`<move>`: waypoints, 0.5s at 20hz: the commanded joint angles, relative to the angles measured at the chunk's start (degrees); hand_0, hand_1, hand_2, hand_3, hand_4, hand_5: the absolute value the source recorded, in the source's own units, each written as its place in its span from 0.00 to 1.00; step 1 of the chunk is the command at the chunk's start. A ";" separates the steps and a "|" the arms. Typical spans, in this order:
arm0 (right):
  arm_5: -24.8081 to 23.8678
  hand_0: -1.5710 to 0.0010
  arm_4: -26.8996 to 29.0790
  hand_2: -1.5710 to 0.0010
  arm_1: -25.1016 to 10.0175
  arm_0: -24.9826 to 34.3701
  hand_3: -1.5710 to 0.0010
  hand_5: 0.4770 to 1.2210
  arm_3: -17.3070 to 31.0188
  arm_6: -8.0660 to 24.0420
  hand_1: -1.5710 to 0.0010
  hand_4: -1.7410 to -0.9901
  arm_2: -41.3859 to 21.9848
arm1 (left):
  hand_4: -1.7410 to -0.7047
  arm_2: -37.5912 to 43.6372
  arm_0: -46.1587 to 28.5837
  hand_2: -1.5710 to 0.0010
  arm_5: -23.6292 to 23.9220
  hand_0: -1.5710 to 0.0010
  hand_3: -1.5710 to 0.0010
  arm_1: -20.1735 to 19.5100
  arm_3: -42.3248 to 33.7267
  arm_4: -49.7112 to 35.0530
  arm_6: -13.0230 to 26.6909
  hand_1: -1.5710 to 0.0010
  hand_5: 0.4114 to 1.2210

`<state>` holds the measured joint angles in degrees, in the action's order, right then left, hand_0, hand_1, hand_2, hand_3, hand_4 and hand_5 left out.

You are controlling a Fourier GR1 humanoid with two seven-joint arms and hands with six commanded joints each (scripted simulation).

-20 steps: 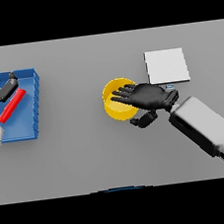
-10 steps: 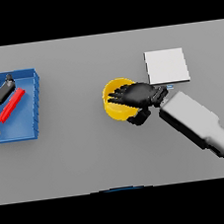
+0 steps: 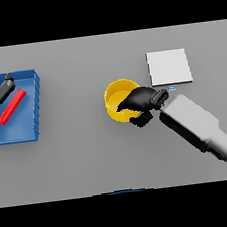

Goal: Pick up the red beaker and tilt it to pour out 1 green nut into yellow bowl. Pick up the yellow bowl and place it on the metallic measuring scale.

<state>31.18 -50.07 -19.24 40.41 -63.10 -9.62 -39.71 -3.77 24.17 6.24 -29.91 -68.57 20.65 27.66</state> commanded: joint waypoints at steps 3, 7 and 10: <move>0.70 0.37 0.62 0.39 0.18 0.80 0.65 0.79 0.92 -2.49 0.37 0.30 0.14 | 0.95 -0.35 -0.35 1.00 0.36 1.00 1.00 0.22 -0.59 0.35 -0.45 1.00 0.36; 1.78 0.15 1.55 0.23 -0.35 0.26 0.29 0.91 0.01 -1.18 0.15 0.13 0.02 | 0.96 -0.38 -0.46 1.00 -0.22 1.00 1.00 -0.50 -0.87 0.47 -0.62 1.00 0.35; 1.21 0.08 2.07 0.19 -0.77 0.81 0.16 0.96 0.59 -2.13 0.08 0.06 -0.33 | 0.97 -0.75 -0.97 1.00 -0.39 1.00 1.00 -0.29 -1.30 0.53 -0.70 1.00 0.34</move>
<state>32.29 -47.90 -20.01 41.28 -62.55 -11.92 -40.00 -4.52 23.20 5.86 -30.19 -69.87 21.17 26.88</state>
